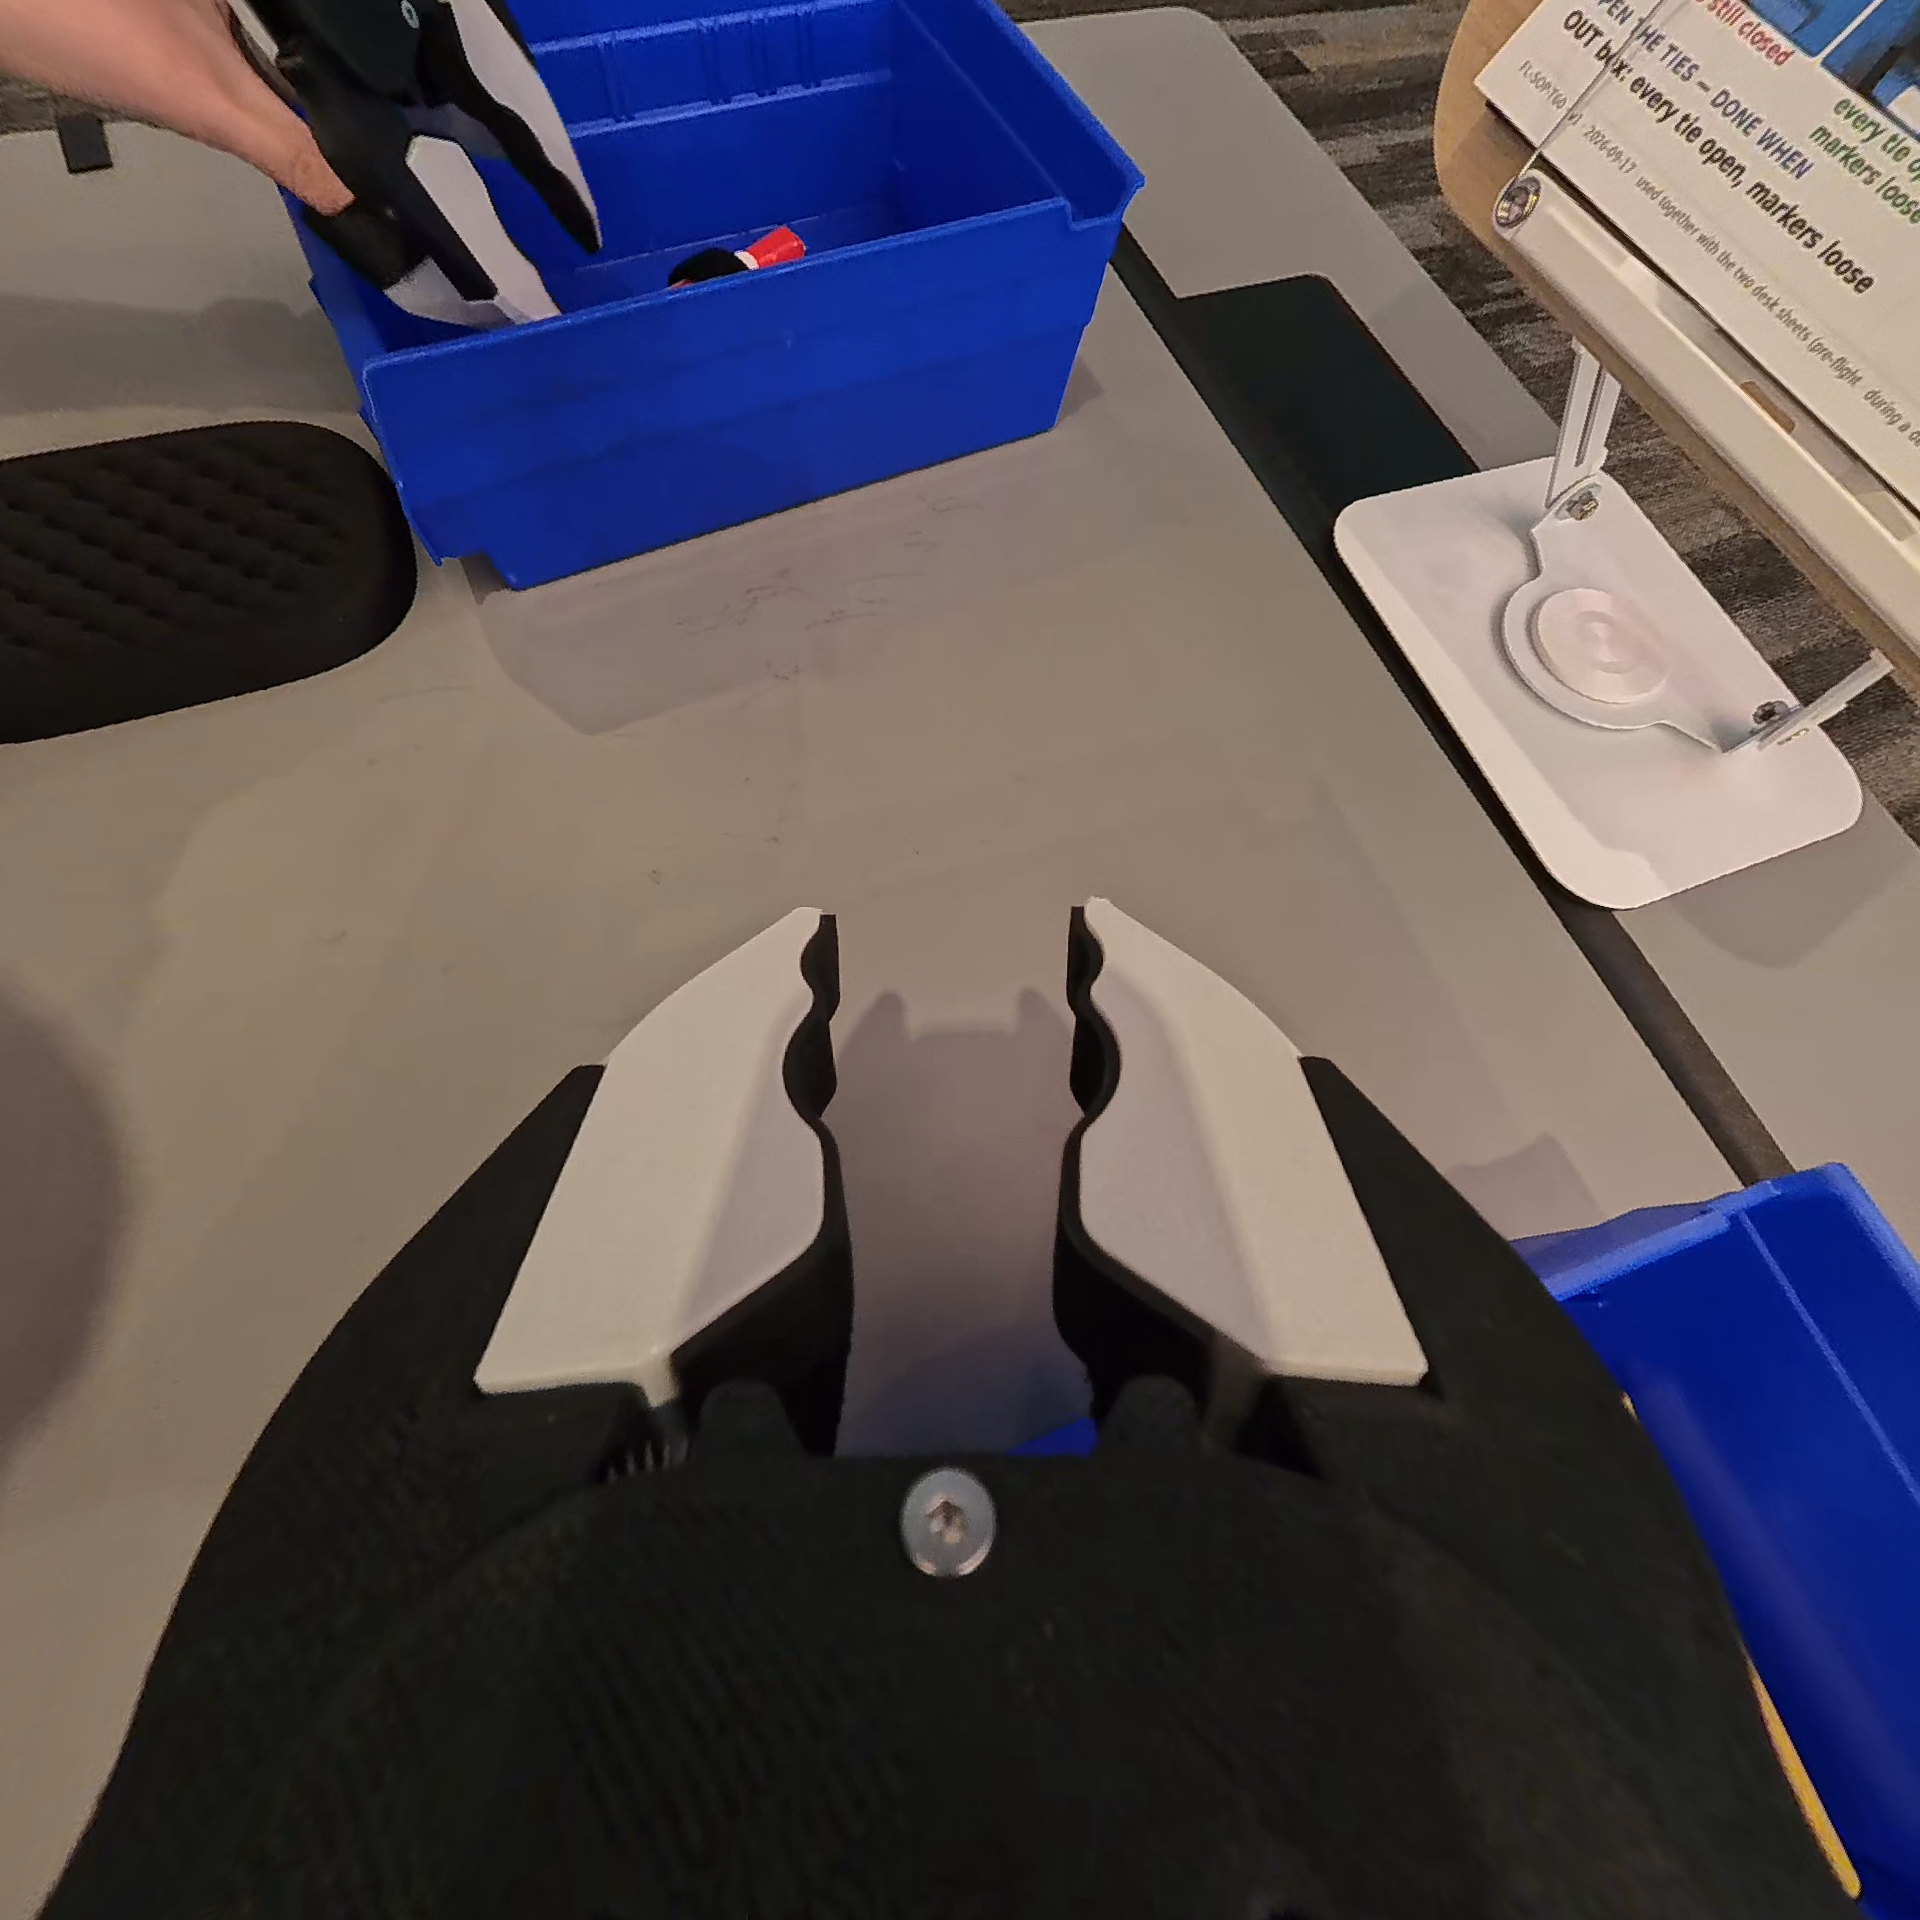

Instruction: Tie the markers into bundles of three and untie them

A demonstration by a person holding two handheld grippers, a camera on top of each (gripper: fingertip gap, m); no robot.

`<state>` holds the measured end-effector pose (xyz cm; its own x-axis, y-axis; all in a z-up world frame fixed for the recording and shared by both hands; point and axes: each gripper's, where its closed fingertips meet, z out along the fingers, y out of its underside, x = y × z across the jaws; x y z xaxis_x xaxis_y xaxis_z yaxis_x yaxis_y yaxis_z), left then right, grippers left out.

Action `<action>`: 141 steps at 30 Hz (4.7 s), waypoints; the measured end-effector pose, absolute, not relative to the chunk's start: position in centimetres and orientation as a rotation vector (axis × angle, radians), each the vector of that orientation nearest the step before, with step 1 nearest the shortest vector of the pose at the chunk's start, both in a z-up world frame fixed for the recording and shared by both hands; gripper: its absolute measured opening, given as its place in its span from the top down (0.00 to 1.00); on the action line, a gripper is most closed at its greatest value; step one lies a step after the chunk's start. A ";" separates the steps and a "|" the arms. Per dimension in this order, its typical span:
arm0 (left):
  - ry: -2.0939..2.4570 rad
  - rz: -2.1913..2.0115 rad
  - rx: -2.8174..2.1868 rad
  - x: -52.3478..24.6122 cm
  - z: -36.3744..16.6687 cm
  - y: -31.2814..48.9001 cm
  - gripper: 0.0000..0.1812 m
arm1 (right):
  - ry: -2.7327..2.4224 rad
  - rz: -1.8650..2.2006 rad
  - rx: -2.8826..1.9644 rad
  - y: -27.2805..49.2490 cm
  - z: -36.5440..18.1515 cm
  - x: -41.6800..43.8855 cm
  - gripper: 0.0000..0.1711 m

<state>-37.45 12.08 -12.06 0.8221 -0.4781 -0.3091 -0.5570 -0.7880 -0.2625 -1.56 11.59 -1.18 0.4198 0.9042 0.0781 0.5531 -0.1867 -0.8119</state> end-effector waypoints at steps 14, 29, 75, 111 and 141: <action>0.648 0.152 -2.516 -36.1 -8.1 14.3 0.69 | -1.236 0.549 -1.869 11.7 -1.1 -1.3 0.75; 0.232 -0.116 -1.584 -35.3 8.4 16.3 0.61 | -1.224 0.554 -1.853 11.6 -0.5 -1.0 0.75; -0.343 -0.017 -2.957 -37.1 -14.0 17.4 0.54 | -1.270 0.591 -1.851 10.9 -0.5 -1.1 0.75; 0.092 0.019 -3.044 -39.9 -13.7 16.2 0.87 | -1.282 0.580 -1.864 11.1 -1.0 -1.0 0.76; 0.776 -0.127 -2.921 -29.7 0.9 14.5 0.87 | -1.272 0.595 -1.885 11.3 -1.7 -1.0 0.76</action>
<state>-29.72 14.47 0.89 0.8655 -0.4983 0.0513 -0.4886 -0.8622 -0.1335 -1.03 11.26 -1.74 0.3921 0.9191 0.0387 0.5592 -0.2047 -0.8034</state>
